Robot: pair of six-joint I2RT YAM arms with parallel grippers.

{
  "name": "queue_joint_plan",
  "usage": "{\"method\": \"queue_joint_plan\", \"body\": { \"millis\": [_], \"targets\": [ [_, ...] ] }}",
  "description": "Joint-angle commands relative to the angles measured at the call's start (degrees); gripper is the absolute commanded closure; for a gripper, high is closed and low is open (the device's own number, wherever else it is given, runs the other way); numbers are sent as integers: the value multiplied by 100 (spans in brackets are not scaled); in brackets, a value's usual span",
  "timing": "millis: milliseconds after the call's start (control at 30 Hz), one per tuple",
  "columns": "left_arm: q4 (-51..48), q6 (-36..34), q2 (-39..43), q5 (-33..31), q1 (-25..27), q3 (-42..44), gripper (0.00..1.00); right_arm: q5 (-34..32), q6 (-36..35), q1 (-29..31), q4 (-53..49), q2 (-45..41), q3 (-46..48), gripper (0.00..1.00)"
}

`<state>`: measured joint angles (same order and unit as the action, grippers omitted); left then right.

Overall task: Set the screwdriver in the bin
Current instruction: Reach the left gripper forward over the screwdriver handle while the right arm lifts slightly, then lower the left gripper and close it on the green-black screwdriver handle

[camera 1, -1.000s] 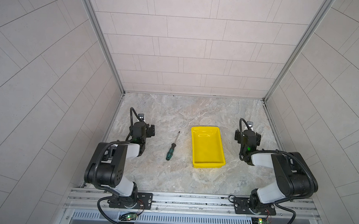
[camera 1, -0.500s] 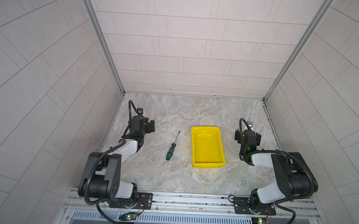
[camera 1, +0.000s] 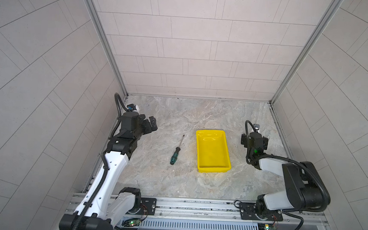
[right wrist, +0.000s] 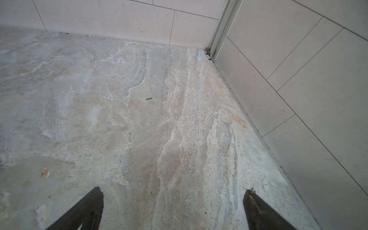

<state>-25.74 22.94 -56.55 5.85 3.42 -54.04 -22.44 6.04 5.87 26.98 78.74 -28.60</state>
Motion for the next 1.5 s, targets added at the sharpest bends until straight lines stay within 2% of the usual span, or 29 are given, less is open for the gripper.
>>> {"method": "queue_joint_plan", "body": {
  "millis": [0,167,300,500,567,733,900,967,1100,1200,1467],
  "targets": [
    [-1349,34,-169,591,34,-513,0,221,298,32,-1507,-919,-509,0],
    [-1545,-193,-554,1308,47,-430,0,900,648,55,-3061,-1825,-878,0],
    [-932,263,-893,1454,272,178,0,1251,837,65,-3703,-2425,-865,2],
    [-813,346,-1730,170,1507,-25,0,1558,1035,64,-5083,-2870,-1264,3],
    [-936,386,-2057,-158,1838,-157,0,1921,1059,70,-5392,-2955,-1290,3],
    [-897,424,-2650,-174,2257,-205,0,2551,1086,72,-5682,-3171,-1033,3],
    [-1023,320,-2952,-279,2393,-245,1,2539,1109,64,-6107,-3461,-840,3],
    [-957,347,-2984,-290,2409,-179,6,2534,1120,68,-6150,-3628,-722,3],
    [-780,539,-3010,-571,2514,112,10,2645,1208,66,-6056,-3852,-498,2],
    [-683,570,-3067,-567,2570,194,15,2499,1193,65,-6128,-3823,-533,2],
    [-801,545,-3454,-849,2985,-44,16,2487,1180,68,-6045,-3636,-501,1]
  ]
}}
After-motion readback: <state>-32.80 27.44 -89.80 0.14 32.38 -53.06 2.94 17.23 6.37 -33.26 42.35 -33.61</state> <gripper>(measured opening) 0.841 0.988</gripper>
